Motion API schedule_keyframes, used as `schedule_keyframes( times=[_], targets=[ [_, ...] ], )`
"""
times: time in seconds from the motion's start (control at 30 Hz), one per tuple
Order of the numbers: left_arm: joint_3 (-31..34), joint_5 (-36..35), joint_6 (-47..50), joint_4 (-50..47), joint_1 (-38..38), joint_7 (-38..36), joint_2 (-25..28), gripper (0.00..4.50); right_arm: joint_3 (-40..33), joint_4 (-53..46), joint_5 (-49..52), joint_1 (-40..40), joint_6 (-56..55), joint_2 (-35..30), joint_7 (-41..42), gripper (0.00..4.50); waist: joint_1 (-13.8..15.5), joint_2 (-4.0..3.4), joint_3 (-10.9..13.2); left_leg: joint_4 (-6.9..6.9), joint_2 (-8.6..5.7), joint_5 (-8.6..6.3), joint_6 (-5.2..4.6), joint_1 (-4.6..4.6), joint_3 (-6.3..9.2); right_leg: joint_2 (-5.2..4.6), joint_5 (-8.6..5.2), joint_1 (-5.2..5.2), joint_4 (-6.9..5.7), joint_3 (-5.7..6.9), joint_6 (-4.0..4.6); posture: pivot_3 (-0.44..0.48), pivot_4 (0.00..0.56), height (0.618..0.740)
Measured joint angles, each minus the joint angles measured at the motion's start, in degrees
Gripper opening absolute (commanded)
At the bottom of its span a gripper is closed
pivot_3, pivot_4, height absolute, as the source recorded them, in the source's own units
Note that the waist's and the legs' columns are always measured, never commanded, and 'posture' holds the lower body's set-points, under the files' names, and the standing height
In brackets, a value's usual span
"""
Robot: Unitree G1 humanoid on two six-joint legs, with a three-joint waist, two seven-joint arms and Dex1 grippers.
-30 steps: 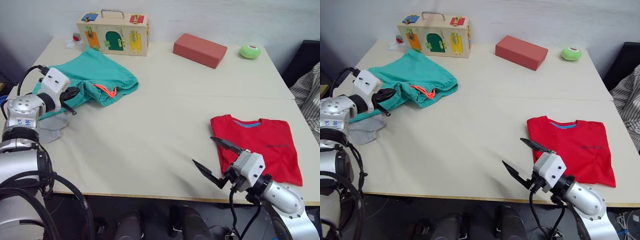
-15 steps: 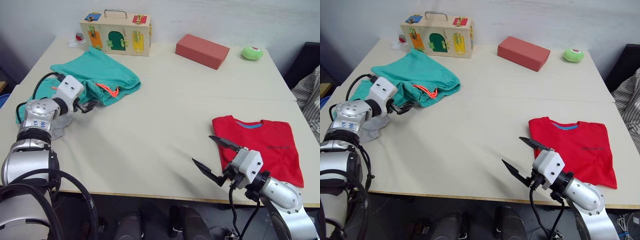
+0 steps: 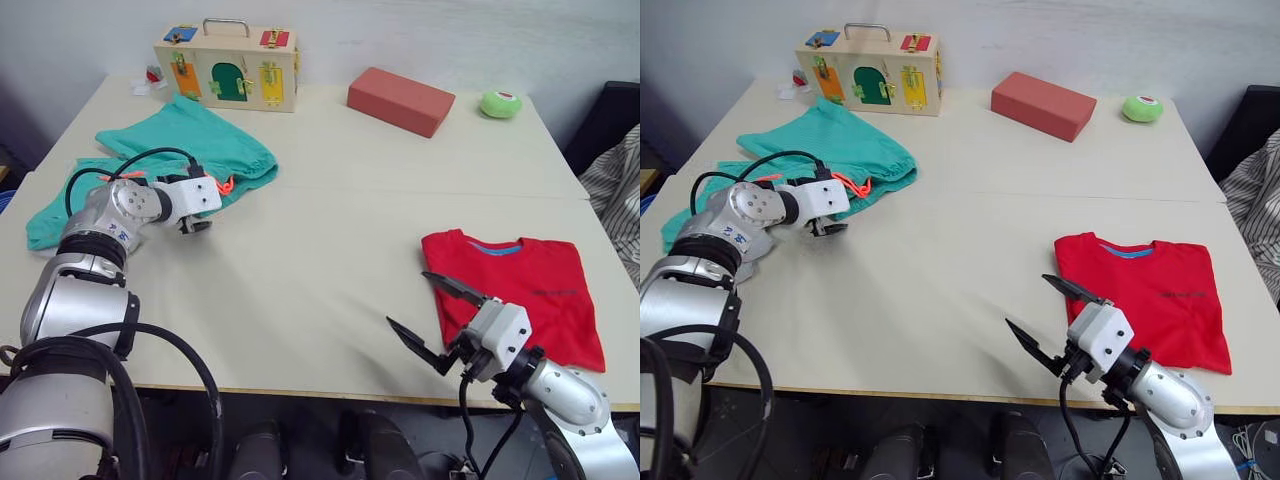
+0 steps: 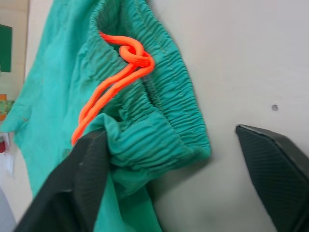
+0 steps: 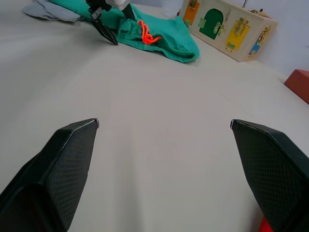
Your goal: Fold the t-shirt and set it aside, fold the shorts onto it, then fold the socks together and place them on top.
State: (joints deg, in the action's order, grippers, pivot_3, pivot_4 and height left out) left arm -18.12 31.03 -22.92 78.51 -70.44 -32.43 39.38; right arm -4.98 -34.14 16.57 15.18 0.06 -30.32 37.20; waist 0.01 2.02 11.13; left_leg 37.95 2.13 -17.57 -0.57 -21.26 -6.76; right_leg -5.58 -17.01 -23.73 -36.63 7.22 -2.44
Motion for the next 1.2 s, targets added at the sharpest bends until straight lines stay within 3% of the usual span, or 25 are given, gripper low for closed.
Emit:
schedule_keyframes(
  times=[0.2, 0.3, 0.43, 0.67, 0.83, 1.0, 1.2],
  targets=[
    [1.26, -0.53, 1.8, 0.53, 0.0, -1.55, 0.0, 1.03, -0.01, -1.5, -0.91, 1.66, 0.0, 0.01, -1.49, 4.5, -0.07, 0.0, 0.0, 0.01, 0.01, 0.0, 0.0, 0.02, 0.0, 0.01, 0.0, 0.0, -0.02, -0.02, 0.0, 0.0, 0.15, 0.74],
    [7.18, -5.98, 4.77, 0.65, 0.0, -5.59, -0.02, 0.1, -0.01, -1.51, -0.95, 1.72, 0.0, 0.01, -1.74, 4.5, -0.06, 0.0, 0.0, 0.03, 0.01, 0.0, 0.0, 0.01, 0.0, 0.0, 0.0, 0.0, -0.02, 0.0, 0.0, 0.0, 0.15, 0.74],
    [13.39, -12.68, 4.8, 0.64, -1.11, -12.63, -0.66, 0.05, 0.0, -1.43, -0.88, 1.73, 0.0, -0.07, -1.4, 4.5, 0.02, 0.06, 0.04, 0.13, 0.01, 0.0, 0.0, -0.05, 0.03, 0.01, 0.0, 0.0, -0.07, 0.03, 0.0, 0.0, 0.15, 0.74],
    [17.25, -17.31, -2.55, -2.44, -10.9, -19.21, -0.84, 0.05, 0.02, -0.19, -0.02, -0.17, 0.0, -0.63, 0.8, 4.5, 0.12, 0.15, 0.09, 0.19, -0.06, -0.04, -0.07, -0.05, 0.0, 0.0, 0.0, 0.01, -0.07, 0.07, -0.01, 0.0, 0.15, 0.74],
    [18.03, -21.97, -3.68, -5.65, -11.78, -33.55, -5.88, 0.05, 0.02, 0.86, 0.13, -0.72, 0.01, -0.8, 1.54, 4.5, 0.07, 0.15, 0.09, 0.22, -0.1, -0.02, -0.07, -0.02, -0.05, 0.1, -0.01, 0.01, -0.15, 0.15, -0.02, 0.0, 0.15, 0.74],
    [17.29, -30.65, 6.9, -20.71, -1.12, -50.8, -14.09, 0.05, -1.86, 0.84, 0.71, 0.0, 0.09, -1.38, 2.07, 4.5, -0.13, 0.14, 0.08, 0.27, -0.08, 0.0, -0.06, 0.0, -0.07, 0.13, -0.02, 0.01, -0.26, -0.15, -0.03, 0.0, 0.15, 0.74],
    [12.79, -36.21, 22.34, -45.32, 17.92, -50.89, -20.66, 0.05, -4.5, 0.91, 1.92, 1.22, 0.8, -3.01, 2.86, 4.5, -0.1, 0.12, 0.08, 0.31, 0.07, 0.06, 0.07, 0.07, -0.05, 0.15, -0.03, 0.02, -0.28, -0.32, -0.01, 0.0, 0.15, 0.74]
  ],
)
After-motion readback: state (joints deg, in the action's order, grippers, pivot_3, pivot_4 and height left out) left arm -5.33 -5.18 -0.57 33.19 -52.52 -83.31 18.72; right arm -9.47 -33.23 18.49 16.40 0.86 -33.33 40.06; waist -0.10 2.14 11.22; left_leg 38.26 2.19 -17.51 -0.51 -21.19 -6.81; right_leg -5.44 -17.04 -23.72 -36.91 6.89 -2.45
